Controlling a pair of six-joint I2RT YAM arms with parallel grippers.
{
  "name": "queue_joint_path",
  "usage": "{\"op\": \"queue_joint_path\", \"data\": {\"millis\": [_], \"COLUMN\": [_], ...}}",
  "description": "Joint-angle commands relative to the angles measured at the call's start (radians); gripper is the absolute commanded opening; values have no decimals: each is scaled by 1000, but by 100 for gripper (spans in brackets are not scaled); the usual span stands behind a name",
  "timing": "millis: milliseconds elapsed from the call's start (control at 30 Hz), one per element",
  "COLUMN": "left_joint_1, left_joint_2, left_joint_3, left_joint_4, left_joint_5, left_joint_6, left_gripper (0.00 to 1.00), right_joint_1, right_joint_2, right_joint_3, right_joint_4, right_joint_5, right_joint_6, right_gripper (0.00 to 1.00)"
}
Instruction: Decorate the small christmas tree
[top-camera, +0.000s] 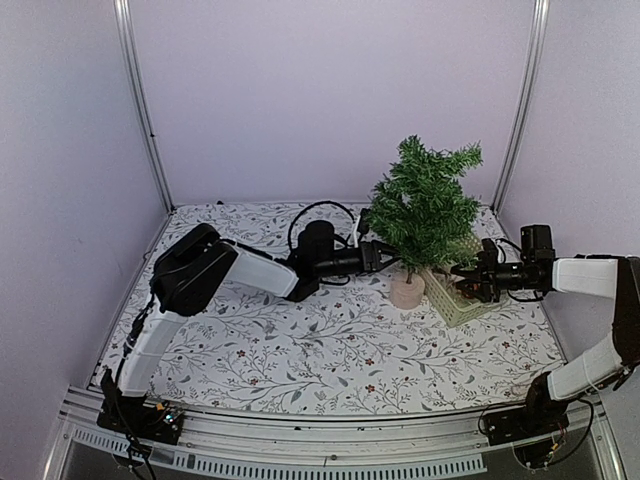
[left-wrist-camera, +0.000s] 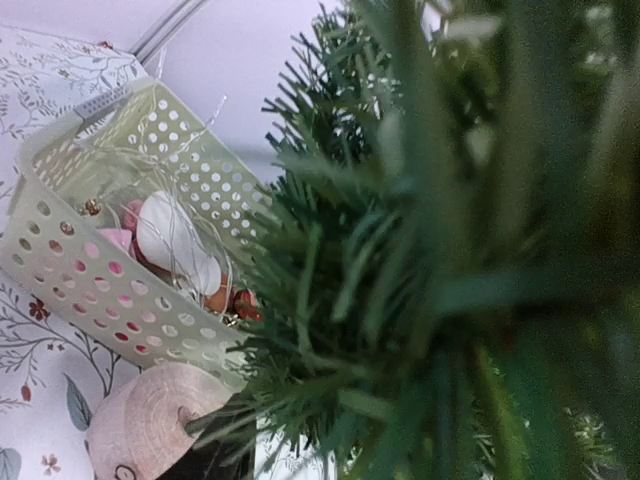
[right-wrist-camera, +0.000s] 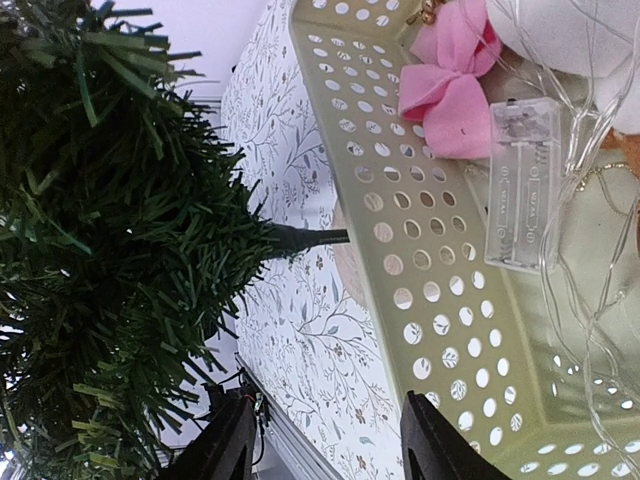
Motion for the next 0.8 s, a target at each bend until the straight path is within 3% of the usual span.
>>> {"op": "queue_joint_path", "data": {"millis": [0,233,367,600,767], "left_joint_1": [-6,-7,-7,-1,36], "left_joint_2": [-57,-26,-21,-71,-158], "left_joint_3": [-15,58,60,20,-92], "left_joint_4": [88,25,33,46,73], "left_joint_5": [-87,-155,-172,-184,-205], "left_joint_6": [-7,12,16,55,63], "left_gripper": [44,43,31,0,0], "right_joint_1": [6,5,5,7,12], "right_joint_2": [-4,13,21,17,5], "right_joint_3": [27,48,60,78,74], "right_joint_4": [-54,-83,-99,-98,-55], "right_joint_5": [8,10,11,-6,-26], "right_joint_6": [-45,-74,-90,-117,-106], "right_gripper": [52,52,52,53,53]}}
